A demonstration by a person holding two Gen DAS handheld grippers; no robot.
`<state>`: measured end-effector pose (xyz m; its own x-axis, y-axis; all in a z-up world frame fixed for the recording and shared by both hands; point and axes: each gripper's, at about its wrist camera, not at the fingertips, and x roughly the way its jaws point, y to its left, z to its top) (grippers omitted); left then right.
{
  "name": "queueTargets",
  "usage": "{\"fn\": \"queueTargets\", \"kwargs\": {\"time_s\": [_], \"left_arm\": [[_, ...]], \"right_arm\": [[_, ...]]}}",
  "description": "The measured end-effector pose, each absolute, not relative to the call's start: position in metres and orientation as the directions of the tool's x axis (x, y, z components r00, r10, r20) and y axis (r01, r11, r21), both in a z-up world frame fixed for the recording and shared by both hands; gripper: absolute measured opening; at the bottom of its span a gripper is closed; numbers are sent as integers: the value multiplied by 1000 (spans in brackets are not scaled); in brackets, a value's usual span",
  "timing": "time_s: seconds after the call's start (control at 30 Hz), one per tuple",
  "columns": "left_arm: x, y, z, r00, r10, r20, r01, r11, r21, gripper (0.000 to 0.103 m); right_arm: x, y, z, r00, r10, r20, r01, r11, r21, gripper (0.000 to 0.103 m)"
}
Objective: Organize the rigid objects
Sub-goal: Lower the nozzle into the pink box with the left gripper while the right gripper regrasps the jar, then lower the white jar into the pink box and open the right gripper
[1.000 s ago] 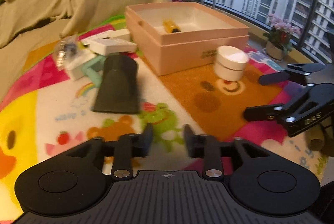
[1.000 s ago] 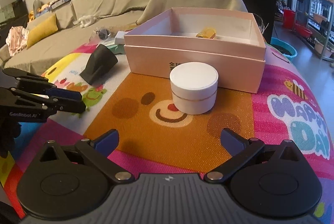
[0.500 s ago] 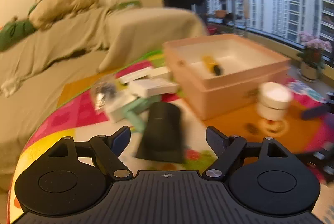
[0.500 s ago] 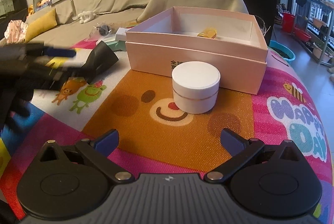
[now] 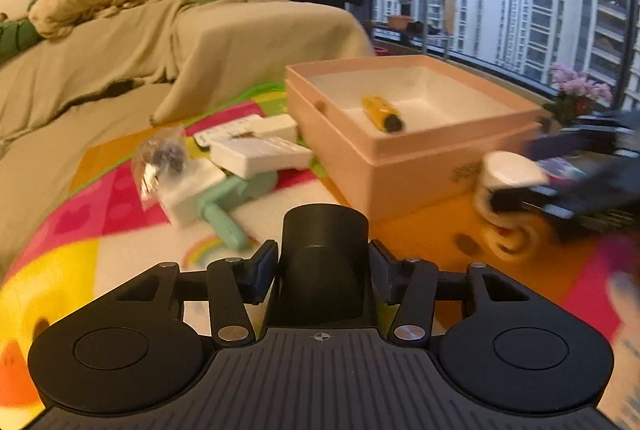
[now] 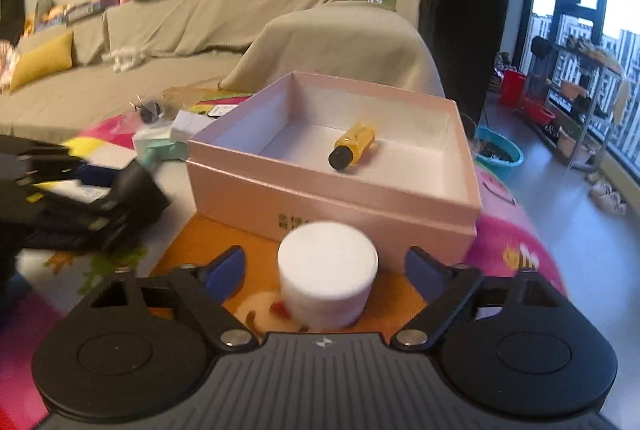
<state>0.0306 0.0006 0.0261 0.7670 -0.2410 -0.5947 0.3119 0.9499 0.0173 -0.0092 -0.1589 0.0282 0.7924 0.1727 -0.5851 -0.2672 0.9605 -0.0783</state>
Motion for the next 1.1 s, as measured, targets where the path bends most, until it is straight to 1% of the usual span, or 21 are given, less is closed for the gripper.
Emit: {"fn": "queueTargets", "kwargs": {"time_s": [0.03, 0.07, 0.1, 0.2, 0.33, 0.4, 0.5, 0.57, 0.6, 0.63, 0.7, 0.73, 0.77, 0.83, 0.97, 1.03, 1.1], "left_arm": [[23, 1, 27, 761, -251, -598, 318, 948, 7, 54], [15, 0, 28, 754, -262, -603, 325, 946, -5, 54], [7, -2, 29, 744, -277, -608, 335, 942, -19, 54], [-15, -9, 37, 718, -332, -611, 383, 922, -51, 54], [-25, -15, 68, 737, -396, -548, 409, 906, -106, 54], [-11, -22, 90, 768, -398, -503, 409, 908, -94, 54], [21, -39, 119, 828, -374, -417, 393, 919, -44, 54], [57, -50, 129, 840, -375, -391, 378, 923, -73, 55], [77, -56, 127, 831, -376, -411, 374, 923, -89, 55], [102, -63, 120, 806, -369, -462, 362, 926, -108, 55], [133, -66, 103, 762, -352, -544, 319, 935, -158, 54], [142, -63, 96, 747, -348, -567, 294, 937, -187, 54], [144, -57, 91, 747, -348, -566, 275, 937, -214, 54], [135, -41, 88, 771, -354, -530, 253, 933, -254, 54], [87, -6, 80, 814, -356, -459, 244, 926, -287, 54], [59, 8, 69, 822, -357, -444, 240, 924, -298, 54], [37, 18, 60, 817, -362, -449, 240, 922, -305, 54]], "right_arm": [[-3, -155, 27, 778, 159, -608, -275, 956, -102, 62], [0, -153, 27, 766, 147, -626, -277, 954, -114, 56], [-1, -153, 29, 763, 146, -630, -279, 953, -117, 56], [-18, -157, 39, 755, 199, -624, -326, 941, -95, 56], [-59, -168, 58, 762, 249, -598, -373, 923, -92, 56], [-78, -175, 69, 778, 254, -575, -379, 919, -108, 56], [-95, -186, 87, 810, 255, -528, -365, 924, -115, 56], [-102, -194, 97, 831, 254, -494, -354, 928, -117, 56], [-105, -197, 100, 842, 249, -478, -344, 931, -121, 56], [-105, -199, 101, 851, 242, -467, -333, 935, -123, 56], [-100, -204, 103, 854, 230, -467, -315, 942, -114, 56], [-96, -207, 102, 853, 220, -473, -303, 947, -107, 56], [-94, -210, 102, 853, 211, -476, -294, 950, -105, 56], [-87, -216, 101, 857, 191, -479, -274, 955, -109, 56], [-55, -217, 100, 851, 165, -498, -253, 961, -114, 56], [-27, -215, 99, 837, 151, -526, -238, 966, -102, 56], [8, -211, 97, 811, 142, -567, -223, 972, -75, 56]]}}
